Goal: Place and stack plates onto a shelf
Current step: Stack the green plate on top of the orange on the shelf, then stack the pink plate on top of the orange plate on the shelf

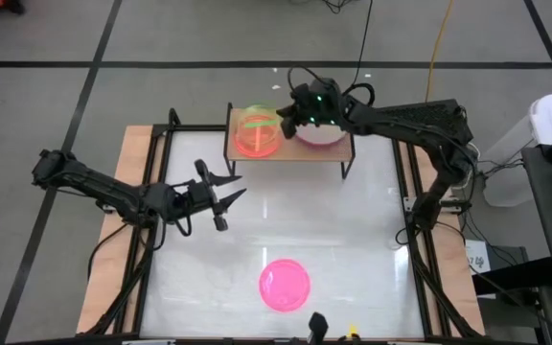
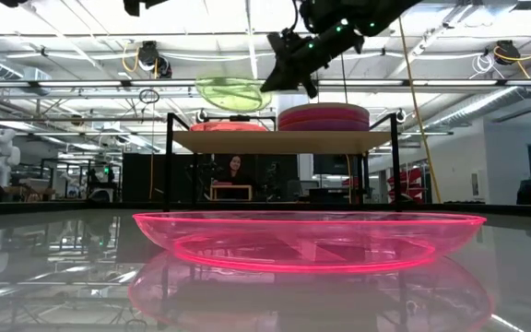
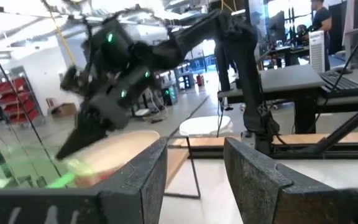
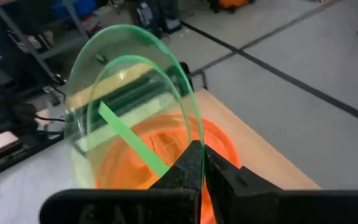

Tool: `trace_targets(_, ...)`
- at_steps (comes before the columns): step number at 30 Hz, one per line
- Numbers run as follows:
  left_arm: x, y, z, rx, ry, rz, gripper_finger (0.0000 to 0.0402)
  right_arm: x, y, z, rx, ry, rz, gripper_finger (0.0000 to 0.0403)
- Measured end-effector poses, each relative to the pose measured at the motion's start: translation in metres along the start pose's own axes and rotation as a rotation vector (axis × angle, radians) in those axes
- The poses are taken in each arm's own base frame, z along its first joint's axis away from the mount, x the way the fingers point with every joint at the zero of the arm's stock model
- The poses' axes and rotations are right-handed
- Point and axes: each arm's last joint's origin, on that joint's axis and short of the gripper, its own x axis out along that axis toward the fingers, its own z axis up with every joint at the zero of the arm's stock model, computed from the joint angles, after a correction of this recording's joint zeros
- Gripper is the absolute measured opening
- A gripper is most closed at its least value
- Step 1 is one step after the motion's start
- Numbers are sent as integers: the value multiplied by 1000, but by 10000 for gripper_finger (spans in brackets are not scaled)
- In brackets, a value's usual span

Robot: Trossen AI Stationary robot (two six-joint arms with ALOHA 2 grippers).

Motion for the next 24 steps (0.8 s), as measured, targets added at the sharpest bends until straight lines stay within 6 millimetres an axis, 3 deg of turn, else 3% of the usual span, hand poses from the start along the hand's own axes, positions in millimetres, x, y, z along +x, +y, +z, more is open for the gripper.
trace_targets(7, -1, 4, 2, 55, -4, 25, 165, 14, -14, -6, 15, 35, -31, 0)
trace_targets(13, 1, 7, 2, 41, 0, 53, 165, 16, -14, -7, -43, 33, -33, 6)
trace_targets(24, 1, 8, 5, 39, -27, 63, 165, 13, -14, 0, -81, -24, -48, 108)
